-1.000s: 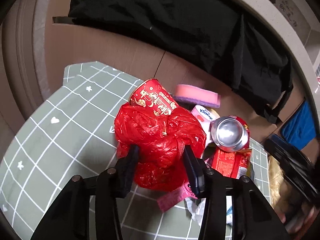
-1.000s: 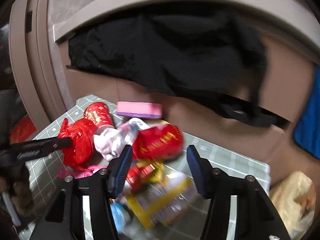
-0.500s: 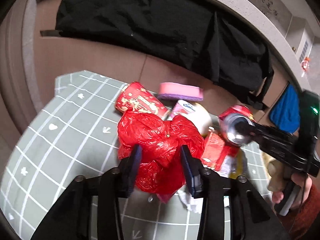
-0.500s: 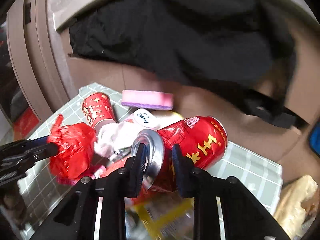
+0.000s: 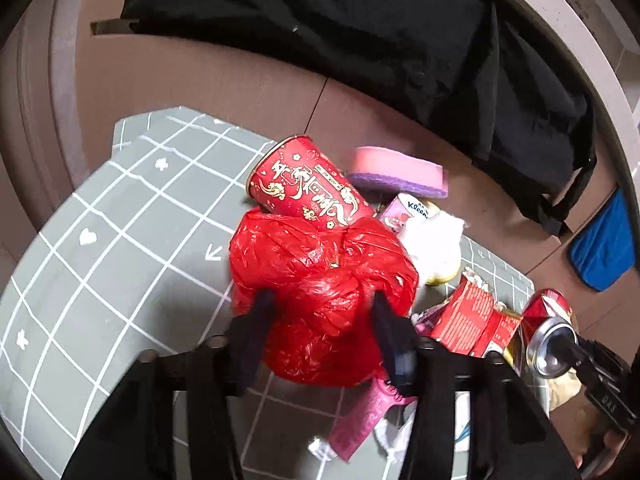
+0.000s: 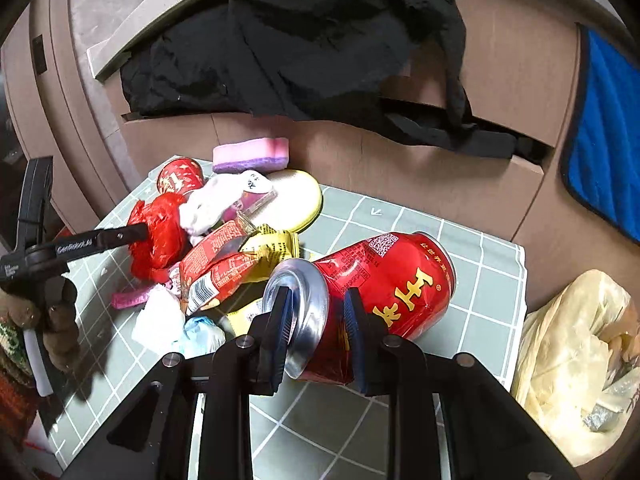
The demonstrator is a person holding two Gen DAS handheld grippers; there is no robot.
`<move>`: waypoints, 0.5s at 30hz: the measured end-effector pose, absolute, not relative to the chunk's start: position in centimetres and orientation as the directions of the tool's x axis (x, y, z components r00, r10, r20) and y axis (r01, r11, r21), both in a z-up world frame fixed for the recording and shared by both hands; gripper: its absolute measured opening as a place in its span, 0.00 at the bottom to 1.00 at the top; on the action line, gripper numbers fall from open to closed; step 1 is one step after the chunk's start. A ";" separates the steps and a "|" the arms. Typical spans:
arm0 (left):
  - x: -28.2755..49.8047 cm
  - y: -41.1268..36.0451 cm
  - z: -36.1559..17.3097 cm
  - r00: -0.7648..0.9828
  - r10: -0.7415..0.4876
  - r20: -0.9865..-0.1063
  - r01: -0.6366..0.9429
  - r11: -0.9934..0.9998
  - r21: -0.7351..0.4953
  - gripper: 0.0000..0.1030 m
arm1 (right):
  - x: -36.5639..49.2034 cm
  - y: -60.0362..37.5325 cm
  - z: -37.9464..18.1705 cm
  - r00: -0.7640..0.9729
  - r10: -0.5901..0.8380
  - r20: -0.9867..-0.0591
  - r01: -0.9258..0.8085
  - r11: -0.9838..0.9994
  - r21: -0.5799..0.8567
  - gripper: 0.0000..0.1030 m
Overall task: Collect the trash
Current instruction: 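Lift the red bag and red can and carry both toward the yellow-lined bin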
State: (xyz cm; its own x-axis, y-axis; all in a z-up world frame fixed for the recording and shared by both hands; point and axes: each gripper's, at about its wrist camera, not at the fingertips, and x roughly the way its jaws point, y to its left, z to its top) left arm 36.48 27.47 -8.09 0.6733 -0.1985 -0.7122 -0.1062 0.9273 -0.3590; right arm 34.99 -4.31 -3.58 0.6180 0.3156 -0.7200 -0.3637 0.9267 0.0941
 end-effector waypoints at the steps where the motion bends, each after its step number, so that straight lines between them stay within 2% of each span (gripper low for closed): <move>1: 36.4 27.2 -7.5 0.684 -0.192 -0.704 -0.106 0.928 -0.356 0.35 | 34.9 -4.4 -3.5 0.622 0.317 -0.716 -0.363 0.927 0.095 0.23; 3: 36.0 26.6 -6.0 0.712 -0.194 -0.675 -0.082 0.932 -0.354 0.28 | 34.5 -4.8 -2.8 0.638 0.317 -0.701 -0.362 0.928 0.090 0.23; 9: 34.1 23.4 -0.9 0.799 -0.154 -0.581 0.000 0.967 -0.256 0.22 | 33.6 -6.9 -0.1 0.694 0.318 -0.646 -0.356 0.931 0.075 0.23; 10: 33.9 23.0 -0.3 0.809 -0.151 -0.568 0.007 0.969 -0.248 0.08 | 33.6 -7.3 0.2 0.697 0.321 -0.641 -0.355 0.931 0.080 0.23; 11: 33.5 22.4 0.5 0.822 -0.147 -0.551 0.014 0.971 -0.238 0.00 | 33.5 -7.6 0.5 0.700 0.326 -0.635 -0.357 0.930 0.084 0.23; 15: 32.6 20.3 2.7 0.850 -0.146 -0.505 0.046 0.978 -0.205 0.00 | 32.7 -8.6 1.7 0.726 0.328 -0.604 -0.366 0.928 0.063 0.23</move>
State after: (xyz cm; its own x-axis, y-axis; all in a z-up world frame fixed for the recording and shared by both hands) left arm 32.59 20.25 2.67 0.8505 -0.1460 -0.5053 0.0461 0.9777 -0.2049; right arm 32.68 -8.56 1.72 0.7264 0.3277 -0.6041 -0.3662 0.9284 0.0634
